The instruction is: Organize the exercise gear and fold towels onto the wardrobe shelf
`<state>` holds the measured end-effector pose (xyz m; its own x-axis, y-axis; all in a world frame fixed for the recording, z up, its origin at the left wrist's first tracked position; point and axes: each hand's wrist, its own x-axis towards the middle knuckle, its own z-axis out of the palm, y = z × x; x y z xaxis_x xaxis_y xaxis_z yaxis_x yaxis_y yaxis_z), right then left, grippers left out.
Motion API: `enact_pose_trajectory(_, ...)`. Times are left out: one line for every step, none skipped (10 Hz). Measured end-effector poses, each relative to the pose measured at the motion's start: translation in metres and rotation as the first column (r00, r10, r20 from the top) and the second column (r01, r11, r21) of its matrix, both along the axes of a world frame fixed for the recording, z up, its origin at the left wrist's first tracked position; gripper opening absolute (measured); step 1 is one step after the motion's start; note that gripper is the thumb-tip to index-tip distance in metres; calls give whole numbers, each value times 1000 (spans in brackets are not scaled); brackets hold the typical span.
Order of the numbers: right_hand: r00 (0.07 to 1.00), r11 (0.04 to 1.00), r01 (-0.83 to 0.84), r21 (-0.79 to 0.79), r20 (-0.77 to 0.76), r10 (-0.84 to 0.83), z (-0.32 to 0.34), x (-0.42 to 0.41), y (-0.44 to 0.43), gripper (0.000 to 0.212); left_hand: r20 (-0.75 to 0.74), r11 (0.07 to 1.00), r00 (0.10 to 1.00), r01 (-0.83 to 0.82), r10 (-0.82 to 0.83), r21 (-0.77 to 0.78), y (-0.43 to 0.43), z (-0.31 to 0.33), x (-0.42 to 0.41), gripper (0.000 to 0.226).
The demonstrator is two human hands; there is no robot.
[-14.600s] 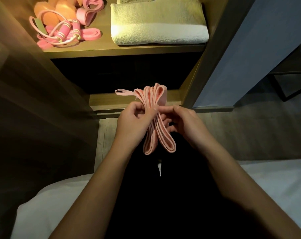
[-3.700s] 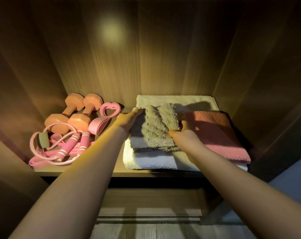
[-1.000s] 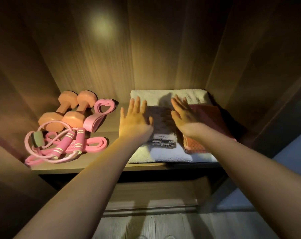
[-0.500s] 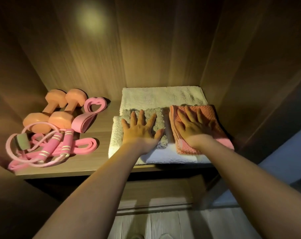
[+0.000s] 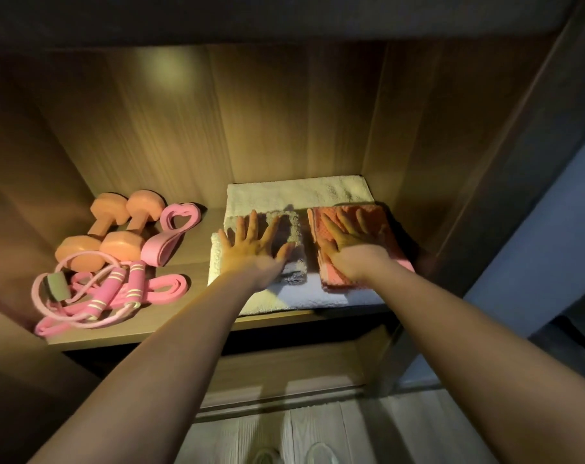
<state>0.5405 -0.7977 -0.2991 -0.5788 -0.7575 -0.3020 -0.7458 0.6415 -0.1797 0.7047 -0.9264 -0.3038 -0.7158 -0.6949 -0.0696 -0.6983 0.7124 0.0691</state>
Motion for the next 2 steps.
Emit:
enact_pose_trajectory(997,982,-37,-183,-80,23,31,34,27,48,-45,999,998,-43,42,-29,12,17,25,73)
enact_pose_trajectory(981,861,29,-508,182,74,68,69,59,34,-65,996,997,-45,40,-79,32,28,56,69)
